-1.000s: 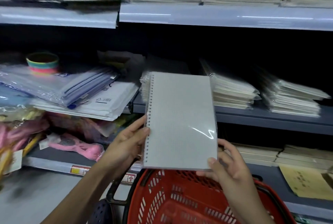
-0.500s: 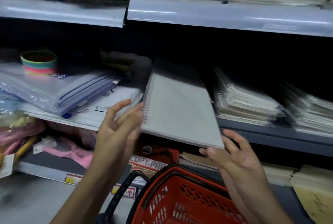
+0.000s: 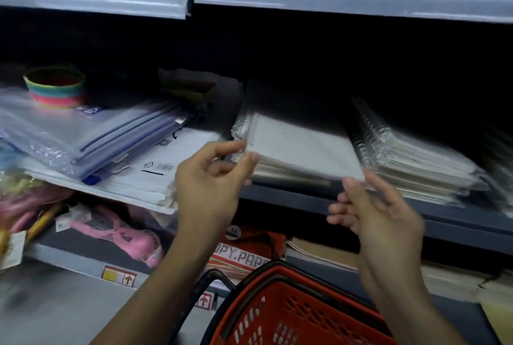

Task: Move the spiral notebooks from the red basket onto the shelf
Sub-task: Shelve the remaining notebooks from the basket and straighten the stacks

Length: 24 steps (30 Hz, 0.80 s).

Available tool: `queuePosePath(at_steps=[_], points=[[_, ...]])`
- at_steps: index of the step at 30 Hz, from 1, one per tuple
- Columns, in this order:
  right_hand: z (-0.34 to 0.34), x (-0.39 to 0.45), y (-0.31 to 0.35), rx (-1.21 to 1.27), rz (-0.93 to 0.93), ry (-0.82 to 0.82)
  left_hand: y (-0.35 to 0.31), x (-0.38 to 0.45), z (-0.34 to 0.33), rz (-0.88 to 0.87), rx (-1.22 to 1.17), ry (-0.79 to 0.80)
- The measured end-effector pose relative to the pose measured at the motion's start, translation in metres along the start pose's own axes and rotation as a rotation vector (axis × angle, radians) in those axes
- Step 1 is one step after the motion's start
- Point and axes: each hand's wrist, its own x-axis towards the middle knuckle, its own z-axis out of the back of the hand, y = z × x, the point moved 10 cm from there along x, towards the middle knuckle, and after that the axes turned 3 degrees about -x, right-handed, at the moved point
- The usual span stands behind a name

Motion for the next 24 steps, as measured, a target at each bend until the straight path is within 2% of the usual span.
queuePosePath(at_steps=[6,11,19,24], points=[[-0.031,0.044,-0.007,-0.057,-0.025,0.032,0.01,0.037,-0.007,-0.16,0.135,-0.135],[-0.037,0.06,-0.009,-0.107,-0.054,0.055,0.018,0.044,-0.016,-0.174,0.119,-0.145],[-0.021,0.018,-0.001,-0.286,0.051,0.14,0.021,0.012,-0.02,-0.153,0.115,-0.02],[0.013,-0.017,-0.023,-0.363,-0.018,0.192,0.042,-0.014,-0.019,-0.032,0.1,0.072]])
